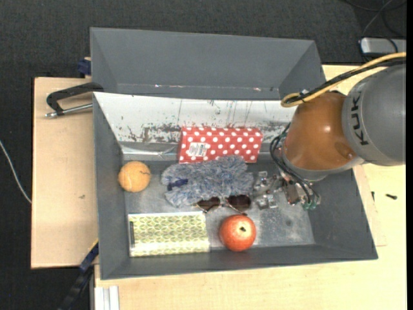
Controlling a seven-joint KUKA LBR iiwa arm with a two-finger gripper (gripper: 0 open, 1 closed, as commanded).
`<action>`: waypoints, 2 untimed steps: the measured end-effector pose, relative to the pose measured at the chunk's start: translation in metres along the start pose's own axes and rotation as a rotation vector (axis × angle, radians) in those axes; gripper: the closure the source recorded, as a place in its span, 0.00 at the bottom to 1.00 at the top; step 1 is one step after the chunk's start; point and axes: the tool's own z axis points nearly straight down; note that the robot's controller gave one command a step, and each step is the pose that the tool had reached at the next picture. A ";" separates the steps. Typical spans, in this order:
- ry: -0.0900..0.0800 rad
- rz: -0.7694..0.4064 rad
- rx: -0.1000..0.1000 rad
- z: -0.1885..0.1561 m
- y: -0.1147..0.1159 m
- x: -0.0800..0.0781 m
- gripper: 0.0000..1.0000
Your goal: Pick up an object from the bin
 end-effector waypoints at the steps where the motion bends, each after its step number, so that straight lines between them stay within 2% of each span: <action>1: 0.000 0.000 0.000 0.000 0.000 0.000 1.00; 2: 0.000 0.000 0.000 0.000 0.000 0.000 1.00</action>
Offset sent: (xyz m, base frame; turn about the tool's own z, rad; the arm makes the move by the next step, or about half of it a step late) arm 0.0000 0.0000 0.0000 0.0000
